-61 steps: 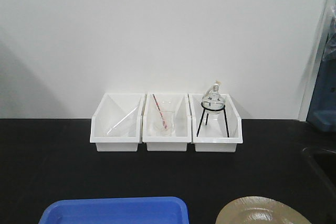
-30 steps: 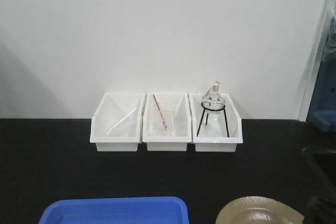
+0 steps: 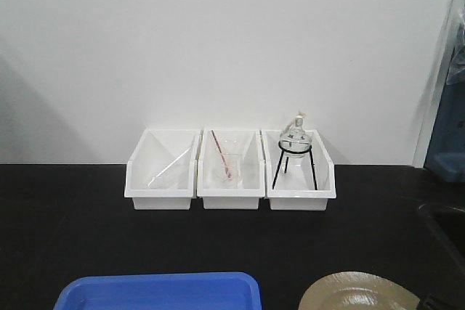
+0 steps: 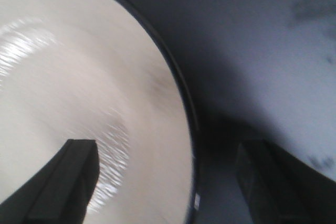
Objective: Place disk in tray to left cabinet
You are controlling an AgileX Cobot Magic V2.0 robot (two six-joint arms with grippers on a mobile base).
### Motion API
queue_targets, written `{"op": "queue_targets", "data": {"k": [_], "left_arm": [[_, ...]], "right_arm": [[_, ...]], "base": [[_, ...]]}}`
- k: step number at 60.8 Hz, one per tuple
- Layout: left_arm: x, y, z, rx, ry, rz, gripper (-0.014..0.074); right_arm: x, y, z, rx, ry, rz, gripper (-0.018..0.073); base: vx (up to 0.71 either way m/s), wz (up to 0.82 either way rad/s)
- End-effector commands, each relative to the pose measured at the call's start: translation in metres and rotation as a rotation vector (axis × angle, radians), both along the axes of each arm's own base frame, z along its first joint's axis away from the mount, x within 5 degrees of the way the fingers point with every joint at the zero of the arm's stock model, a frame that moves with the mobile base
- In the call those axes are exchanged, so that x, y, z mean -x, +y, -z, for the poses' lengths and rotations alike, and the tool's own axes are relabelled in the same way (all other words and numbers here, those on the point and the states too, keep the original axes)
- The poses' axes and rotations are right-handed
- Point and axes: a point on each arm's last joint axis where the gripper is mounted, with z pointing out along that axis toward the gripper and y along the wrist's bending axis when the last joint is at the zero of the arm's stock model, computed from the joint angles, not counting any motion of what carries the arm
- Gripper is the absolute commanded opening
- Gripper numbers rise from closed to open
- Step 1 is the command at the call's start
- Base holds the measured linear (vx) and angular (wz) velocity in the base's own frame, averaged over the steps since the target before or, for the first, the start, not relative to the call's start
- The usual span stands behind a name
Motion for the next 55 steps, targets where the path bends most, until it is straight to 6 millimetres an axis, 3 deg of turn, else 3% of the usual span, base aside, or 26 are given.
{"op": "queue_targets", "data": {"k": [1,25,55], "left_arm": [[-0.003,0.000,-0.018,0.013,-0.107,0.000,0.0395],[-0.003,0.000,-0.018,0.013,-0.109,0.000,0.0395],[-0.003,0.000,-0.018,0.013,-0.110,0.000,0.0395]], "right_arm": [[-0.012,-0.001,-0.017,-0.017,-0.139,-0.026,0.0557],[-0.027,0.007,0.019,-0.082,-0.060,-0.119,0.0512],[-0.039,0.013,0.025,-0.178,-0.136,-0.083,0.0511]], "base": [[0.00,0.00],[0.00,0.00],[0.00,0.00]]}}
